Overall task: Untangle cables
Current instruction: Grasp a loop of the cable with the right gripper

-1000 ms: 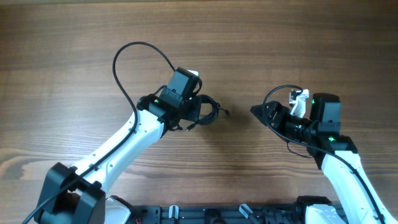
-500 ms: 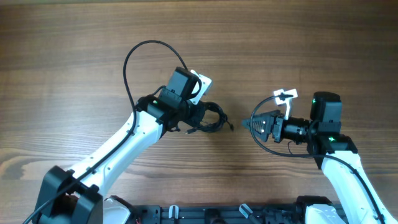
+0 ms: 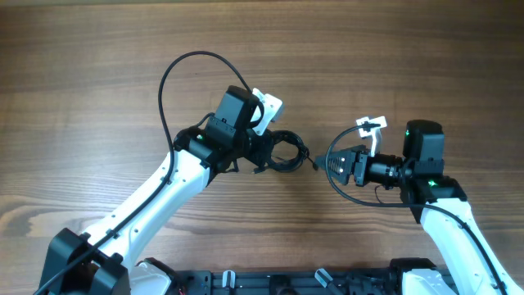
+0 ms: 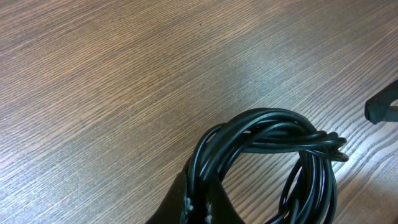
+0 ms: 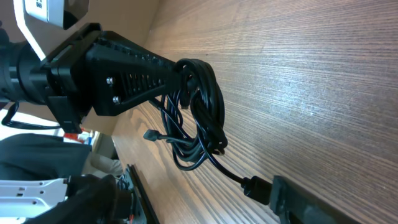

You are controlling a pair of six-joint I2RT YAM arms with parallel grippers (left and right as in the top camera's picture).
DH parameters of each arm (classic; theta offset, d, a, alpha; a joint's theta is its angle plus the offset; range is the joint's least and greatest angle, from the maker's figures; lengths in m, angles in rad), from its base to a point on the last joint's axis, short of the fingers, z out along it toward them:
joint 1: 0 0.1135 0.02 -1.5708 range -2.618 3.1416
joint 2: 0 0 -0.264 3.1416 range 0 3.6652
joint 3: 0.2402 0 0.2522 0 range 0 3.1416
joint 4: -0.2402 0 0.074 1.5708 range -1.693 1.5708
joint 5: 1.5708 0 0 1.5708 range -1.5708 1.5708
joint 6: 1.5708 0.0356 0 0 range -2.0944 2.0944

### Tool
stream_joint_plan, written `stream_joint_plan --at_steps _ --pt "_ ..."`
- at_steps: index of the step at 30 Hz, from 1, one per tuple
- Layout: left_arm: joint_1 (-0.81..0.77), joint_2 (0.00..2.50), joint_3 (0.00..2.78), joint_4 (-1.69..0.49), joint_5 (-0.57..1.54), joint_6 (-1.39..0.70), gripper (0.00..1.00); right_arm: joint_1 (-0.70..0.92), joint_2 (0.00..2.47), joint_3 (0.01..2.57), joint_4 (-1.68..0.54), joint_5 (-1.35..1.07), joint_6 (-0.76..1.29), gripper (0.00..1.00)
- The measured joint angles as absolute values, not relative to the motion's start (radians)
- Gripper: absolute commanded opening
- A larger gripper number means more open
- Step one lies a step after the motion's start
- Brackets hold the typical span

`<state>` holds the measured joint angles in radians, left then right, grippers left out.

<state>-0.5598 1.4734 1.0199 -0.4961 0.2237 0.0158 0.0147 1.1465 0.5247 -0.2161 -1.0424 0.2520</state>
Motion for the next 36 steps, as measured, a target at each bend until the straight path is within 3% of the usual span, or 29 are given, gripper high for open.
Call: stream_joint_plan --at_steps 5,10,15,20,27,28,29,36 --pt "-0.525 1.473 1.020 -0.492 0.317 -0.023 0.04 0.021 1.147 0.525 -0.194 -1.043 0.169 0.71" --pt "-0.376 1.473 1.020 -0.470 0.563 -0.028 0.04 0.094 1.168 0.524 -0.116 -1.043 0.103 0.60" --pt "-0.320 1.473 1.020 -0.477 0.739 -0.028 0.04 0.166 1.230 0.524 -0.024 -1.042 0.099 0.63" --pt "-0.320 1.473 1.020 -0.525 0.777 -0.010 0.04 0.166 1.234 0.525 0.033 -1.044 0.136 0.31" --pt "-0.320 1.473 1.020 -0.538 0.621 0.029 0.04 0.166 1.234 0.525 0.038 -1.145 0.179 0.26" --pt "-0.320 1.473 1.020 -0.538 0.584 0.030 0.04 0.166 1.234 0.525 0.038 -1.145 0.179 0.29" --pt "-0.320 1.473 1.020 -0.538 0.567 0.033 0.04 0.166 1.234 0.525 0.039 -1.145 0.183 0.44" --pt "-0.320 1.473 1.020 -0.538 0.521 0.033 0.04 0.166 1.235 0.524 0.142 -1.132 0.405 0.30"
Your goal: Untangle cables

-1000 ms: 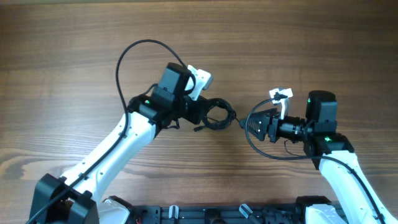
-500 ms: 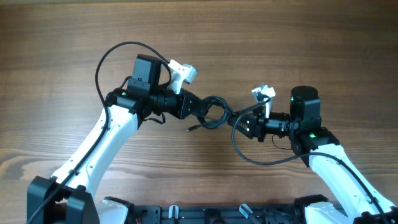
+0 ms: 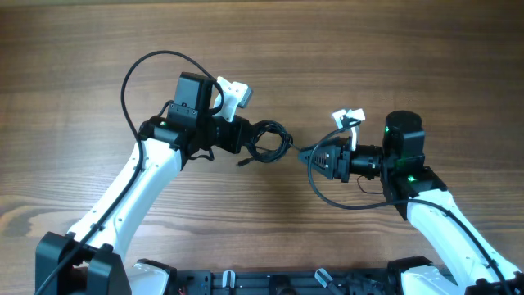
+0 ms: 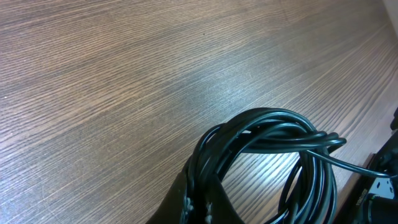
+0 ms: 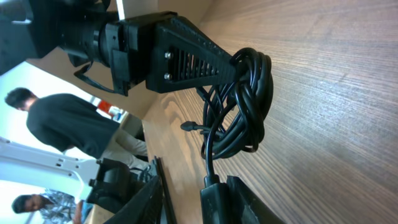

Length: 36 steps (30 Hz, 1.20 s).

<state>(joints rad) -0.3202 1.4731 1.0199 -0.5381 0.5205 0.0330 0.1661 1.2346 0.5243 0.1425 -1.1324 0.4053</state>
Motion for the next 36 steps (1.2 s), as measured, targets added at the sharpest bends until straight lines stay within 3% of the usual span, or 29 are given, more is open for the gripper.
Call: stream_joint_plan --at_steps 6,16,27,36 --pt "-0.320 1.473 1.020 -0.538 0.521 0.033 0.04 0.166 1.235 0.524 0.143 -1.132 0.511 0.17" --pt "-0.321 1.473 1.020 -0.484 0.505 -0.069 0.04 0.166 1.235 0.524 0.197 -0.963 0.529 0.04" --pt "-0.612 1.473 1.019 -0.399 0.125 -0.313 0.04 0.166 1.235 0.524 0.212 -0.929 0.554 0.05" --pt "-0.658 1.473 1.019 -0.330 0.178 -0.559 0.04 0.241 1.235 0.524 0.194 -0.657 0.591 0.05"
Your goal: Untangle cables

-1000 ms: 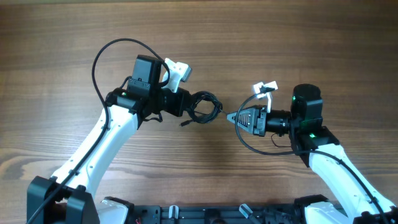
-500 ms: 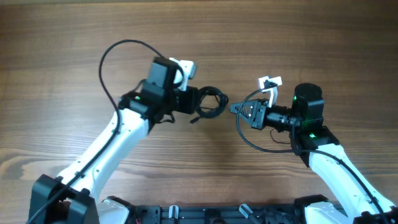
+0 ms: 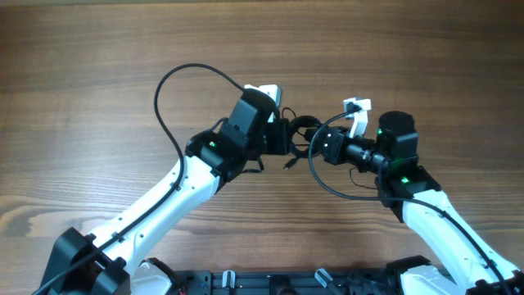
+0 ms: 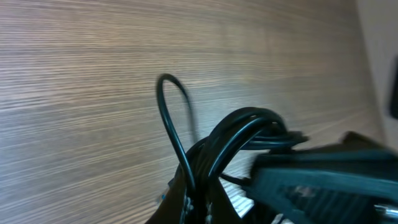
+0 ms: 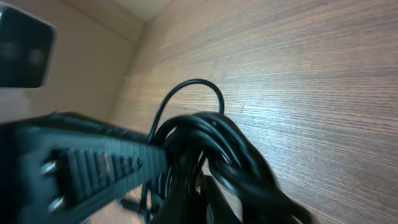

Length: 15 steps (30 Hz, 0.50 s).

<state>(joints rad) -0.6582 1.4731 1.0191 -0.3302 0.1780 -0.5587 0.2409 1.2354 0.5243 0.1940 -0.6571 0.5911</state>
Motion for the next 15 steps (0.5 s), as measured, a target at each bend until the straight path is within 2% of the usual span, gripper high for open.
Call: stream_joint_plan --at_steps 1,4,9,12,15 --pt "-0.676 1.473 1.019 -0.316 0.182 -0.564 0.04 0.249 1.235 0.524 0.191 -0.641 0.595 0.06" --pt "-0.706 1.473 1.019 -0.310 0.177 -0.578 0.04 0.280 1.235 0.524 0.154 -0.545 0.636 0.32" --pt "-0.697 1.473 1.019 -0.301 0.190 -0.626 0.04 0.284 1.235 0.524 0.137 -0.485 0.654 0.63" --pt "-0.671 1.473 1.018 -0.303 0.213 -0.643 0.04 0.286 1.231 0.525 0.141 -0.485 0.658 0.72" --pt "-0.638 1.473 1.018 -0.307 0.228 -0.644 0.04 0.274 1.186 0.525 0.134 -0.485 0.658 0.73"
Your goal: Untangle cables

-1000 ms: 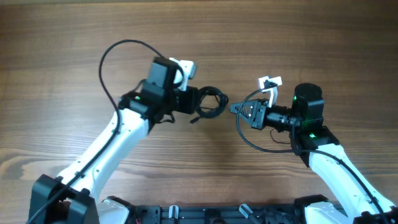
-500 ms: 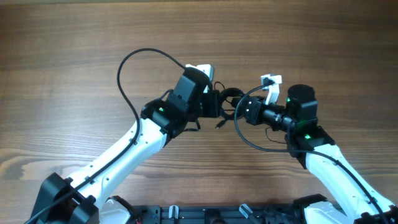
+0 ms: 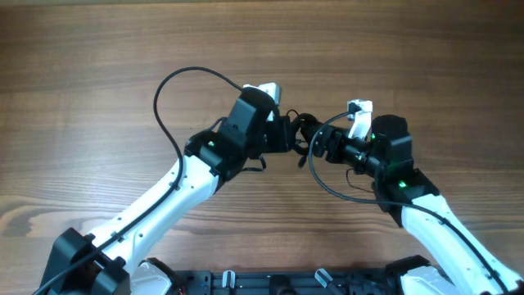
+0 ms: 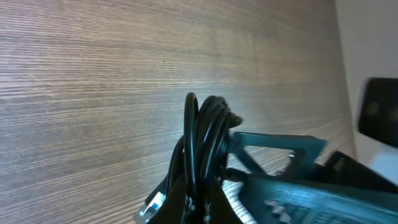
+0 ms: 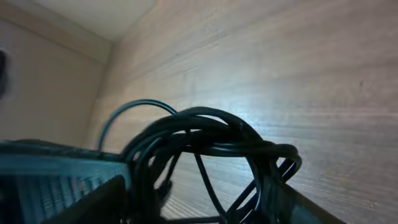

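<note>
A bundle of black cable hangs coiled between my two grippers, just above the wooden table. My left gripper is shut on the coil's near side; in its wrist view the coil stands edge-on above the pinching tips, with a silver plug end dangling beside them. My right gripper faces it from the right, tips against the bundle. In the right wrist view its fingers stand wide apart, open, with strands of the coil running between and around them.
The left arm's own black lead arcs high over the table to the left. The right arm's lead loops below its gripper. A black rail runs along the near edge. The left gripper's teal ribbed finger crowds the right wrist view.
My right gripper's fingers, which were together at the bundle, now stand apart around its strands. The coil has turned edge-on to the left wrist camera. Both arms sit almost where they were.
First my left gripper held the coil at mid table while the right held a plug end off to the right. Then both were further left, the lead taut between them. Then the grippers met right of centre at the bundle. Now the right one is open there.
</note>
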You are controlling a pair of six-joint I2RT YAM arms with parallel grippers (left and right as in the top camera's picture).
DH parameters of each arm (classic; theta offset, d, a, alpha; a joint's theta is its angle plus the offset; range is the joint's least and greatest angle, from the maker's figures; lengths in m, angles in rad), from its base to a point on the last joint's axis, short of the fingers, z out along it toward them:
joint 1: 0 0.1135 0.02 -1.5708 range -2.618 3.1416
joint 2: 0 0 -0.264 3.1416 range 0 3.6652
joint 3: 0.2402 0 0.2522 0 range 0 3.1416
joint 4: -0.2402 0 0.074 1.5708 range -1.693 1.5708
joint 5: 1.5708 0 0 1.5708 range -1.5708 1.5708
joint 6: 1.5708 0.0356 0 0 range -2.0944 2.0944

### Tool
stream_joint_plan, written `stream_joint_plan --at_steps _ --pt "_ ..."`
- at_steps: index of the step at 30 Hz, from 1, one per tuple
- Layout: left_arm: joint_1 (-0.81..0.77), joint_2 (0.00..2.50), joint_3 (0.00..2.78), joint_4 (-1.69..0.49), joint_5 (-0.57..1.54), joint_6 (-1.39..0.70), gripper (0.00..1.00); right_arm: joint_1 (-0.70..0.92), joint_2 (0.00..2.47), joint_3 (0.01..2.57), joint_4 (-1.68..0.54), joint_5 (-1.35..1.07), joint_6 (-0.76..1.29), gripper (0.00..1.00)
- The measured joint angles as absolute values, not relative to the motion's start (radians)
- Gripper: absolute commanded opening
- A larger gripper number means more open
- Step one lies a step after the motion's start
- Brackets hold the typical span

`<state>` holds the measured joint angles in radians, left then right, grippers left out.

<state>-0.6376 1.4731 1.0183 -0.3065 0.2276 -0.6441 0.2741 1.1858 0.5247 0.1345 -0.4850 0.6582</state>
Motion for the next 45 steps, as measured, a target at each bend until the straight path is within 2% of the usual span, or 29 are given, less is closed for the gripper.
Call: stream_joint_plan --at_steps 7,10,14,15,16,19,21,23,25,29,30,45 --pt "-0.625 1.473 1.018 -0.310 0.235 -0.552 0.04 0.269 1.133 0.525 0.022 -0.485 0.643 0.73" --pt "-0.591 1.472 1.018 -0.310 0.246 -0.527 0.04 0.269 1.133 0.525 -0.031 -0.481 0.553 0.63" --pt "-0.528 1.472 1.018 -0.310 0.317 -0.520 0.04 0.269 1.133 0.525 -0.045 -0.481 0.502 0.59" --pt "-0.525 1.472 1.018 -0.310 0.336 -0.519 0.04 0.269 1.133 0.525 -0.045 -0.481 0.493 0.61" --pt "-0.524 1.472 1.018 -0.310 0.357 -0.517 0.04 0.269 1.133 0.525 -0.045 -0.481 0.491 0.73" --pt "-0.524 1.472 1.018 -0.310 0.389 -0.513 0.04 0.269 1.133 0.525 -0.044 -0.481 0.469 0.73" --pt "-0.524 1.472 1.018 -0.311 0.411 -0.498 0.04 0.269 1.133 0.525 -0.045 -0.481 0.454 0.63" --pt "-0.524 1.472 1.018 -0.313 0.420 -0.489 0.04 0.269 1.133 0.525 -0.045 -0.484 0.444 0.46" --pt "-0.524 1.472 1.018 -0.313 0.422 -0.483 0.04 0.269 1.133 0.525 -0.044 -0.502 0.438 0.24" --pt "-0.521 1.472 1.018 -0.313 0.441 -0.482 0.04 0.266 1.133 0.525 -0.024 -0.519 0.462 0.07" --pt "-0.521 1.472 1.018 -0.314 0.444 -0.482 0.04 0.266 1.133 0.525 -0.021 -0.524 0.474 0.04" --pt "-0.521 1.472 1.018 -0.313 0.460 -0.479 0.04 0.266 1.133 0.525 0.080 -0.632 0.594 0.04"
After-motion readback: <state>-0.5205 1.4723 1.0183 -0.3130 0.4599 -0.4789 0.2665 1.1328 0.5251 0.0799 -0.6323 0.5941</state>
